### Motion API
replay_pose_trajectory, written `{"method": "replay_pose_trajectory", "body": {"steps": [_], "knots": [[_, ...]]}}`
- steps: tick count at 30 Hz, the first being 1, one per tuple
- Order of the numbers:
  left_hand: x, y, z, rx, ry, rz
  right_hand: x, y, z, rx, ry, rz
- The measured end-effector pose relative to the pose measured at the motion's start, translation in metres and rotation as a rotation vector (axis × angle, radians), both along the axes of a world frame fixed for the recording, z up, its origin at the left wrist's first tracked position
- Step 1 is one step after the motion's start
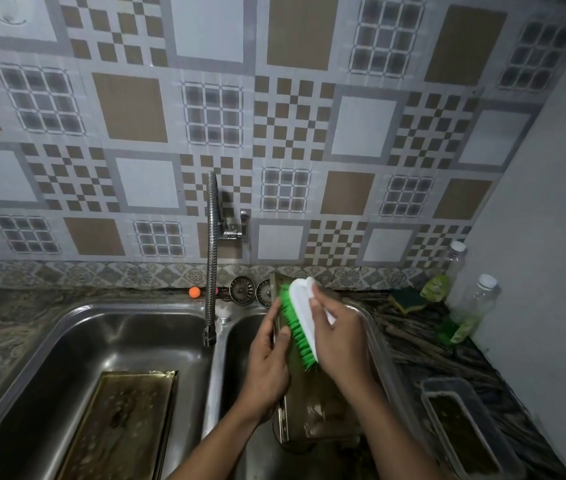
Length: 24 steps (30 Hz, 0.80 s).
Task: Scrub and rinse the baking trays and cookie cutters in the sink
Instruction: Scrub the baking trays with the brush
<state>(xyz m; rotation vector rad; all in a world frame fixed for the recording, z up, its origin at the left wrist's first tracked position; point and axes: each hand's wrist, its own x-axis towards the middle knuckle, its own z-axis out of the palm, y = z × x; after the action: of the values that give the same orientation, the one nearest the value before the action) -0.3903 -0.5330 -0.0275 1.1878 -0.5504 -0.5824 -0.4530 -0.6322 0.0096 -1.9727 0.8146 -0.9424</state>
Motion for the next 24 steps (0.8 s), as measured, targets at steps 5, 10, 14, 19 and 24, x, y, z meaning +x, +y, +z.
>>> {"method": "replay_pose_trajectory", "body": {"steps": [5,10,14,19,24], "knots": [[0.014,0.014,0.005,0.050,-0.116,0.106,-0.026,-0.012,-0.028,0.034,0.068,-0.112],[0.012,0.012,-0.002,0.088,-0.202,-0.024,-0.029,-0.047,-0.028,0.149,0.125,-0.282],[0.008,0.004,0.004,0.052,-0.155,-0.039,-0.008,-0.021,-0.006,0.097,0.020,-0.173],[0.021,0.002,0.012,-0.002,-0.046,0.145,-0.023,0.029,-0.015,0.006,-0.075,0.066],[0.017,0.006,0.011,0.005,-0.089,0.159,-0.036,0.007,-0.027,0.019,0.001,-0.092]]}}
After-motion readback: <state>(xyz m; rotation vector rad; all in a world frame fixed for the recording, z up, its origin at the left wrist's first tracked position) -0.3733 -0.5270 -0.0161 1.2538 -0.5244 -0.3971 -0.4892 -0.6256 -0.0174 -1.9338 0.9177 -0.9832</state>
